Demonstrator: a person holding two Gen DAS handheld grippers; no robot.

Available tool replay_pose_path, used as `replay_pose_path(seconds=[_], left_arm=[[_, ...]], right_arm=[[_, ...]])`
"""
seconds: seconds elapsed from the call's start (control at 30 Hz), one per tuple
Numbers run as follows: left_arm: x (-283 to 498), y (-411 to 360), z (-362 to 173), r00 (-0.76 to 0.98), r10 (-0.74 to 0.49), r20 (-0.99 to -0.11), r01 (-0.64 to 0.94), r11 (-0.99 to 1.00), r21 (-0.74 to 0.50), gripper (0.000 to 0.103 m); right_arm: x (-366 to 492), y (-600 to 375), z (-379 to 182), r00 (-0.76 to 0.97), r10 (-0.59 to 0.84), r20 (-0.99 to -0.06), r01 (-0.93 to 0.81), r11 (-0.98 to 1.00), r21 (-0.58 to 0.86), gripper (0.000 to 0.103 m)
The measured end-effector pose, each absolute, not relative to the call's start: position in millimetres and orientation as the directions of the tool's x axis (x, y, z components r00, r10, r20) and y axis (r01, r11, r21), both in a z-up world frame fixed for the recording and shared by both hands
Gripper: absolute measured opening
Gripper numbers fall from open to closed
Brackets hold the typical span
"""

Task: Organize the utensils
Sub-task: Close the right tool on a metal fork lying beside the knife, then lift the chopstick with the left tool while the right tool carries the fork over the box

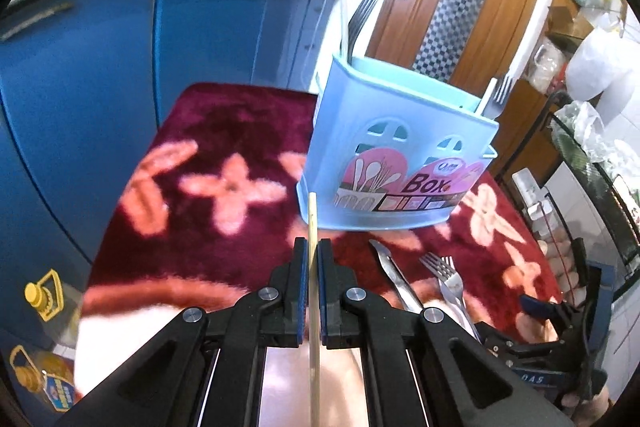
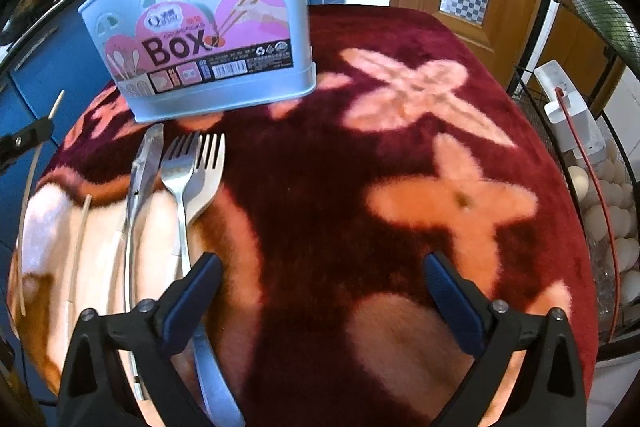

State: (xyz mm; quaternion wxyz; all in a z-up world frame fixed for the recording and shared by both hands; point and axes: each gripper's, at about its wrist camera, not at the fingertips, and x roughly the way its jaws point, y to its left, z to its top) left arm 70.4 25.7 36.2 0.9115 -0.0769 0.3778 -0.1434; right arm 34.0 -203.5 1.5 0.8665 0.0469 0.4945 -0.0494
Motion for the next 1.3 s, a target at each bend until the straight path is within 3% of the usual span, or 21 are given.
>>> replay_pose_path(seconds=[0.1,0.3,0.4,0.7,0.8,0.87,0.93,1.0,1.3], left_arm=[[65,30,41,0.687,-0.326,-0.650,0.206,0.945,-0.255,0.004],[57,36,45,0.713,-0.312,-0.628,0.196,0.949,-0.248,0.004],[55,39,46,0.718,-0.312,-0.622,0.192,0.948,-0.254,0.004],[52,42,46,0.721,-0.320,-0.615,0.192,0.945,-0.266,0.004],[51,40,46,0.721,-0.322,-0.613,0.197,0.944,-0.265,0.004],[51,39,47,0.722,-0.324,-0.611,0.200,0.944,-0.263,0.004],[51,37,47,0.722,-0.328,-0.609,0.204,0.942,-0.265,0.004],[50,36,47,0.722,-0.330,-0.608,0.207,0.942,-0.266,0.004],[46,28,52,0.726,-0.342,-0.596,0.225,0.938,-0.265,0.004]], right_arm=[[31,-202,14,0.538,-0.023,-0.843,0.129,0.990,0.056,0.088],[35,-178,38,0.597,0.046,-0.801,0.024,0.997,0.075,0.086],[44,-165,41,0.589,0.080,-0.804,-0.031,0.997,0.076,0.079],[73,-143,27,0.540,0.082,-0.838,-0.124,0.992,0.017,0.073],[80,-143,19,0.523,0.082,-0.849,-0.123,0.992,0.020,0.062],[82,-143,15,0.510,0.085,-0.856,-0.118,0.993,0.028,0.051],[82,-147,12,0.508,0.100,-0.856,-0.110,0.993,0.051,0.032],[78,-152,14,0.526,0.109,-0.844,-0.094,0.993,0.070,0.025],[54,-163,33,0.614,0.188,-0.767,-0.098,0.982,0.162,0.025]])
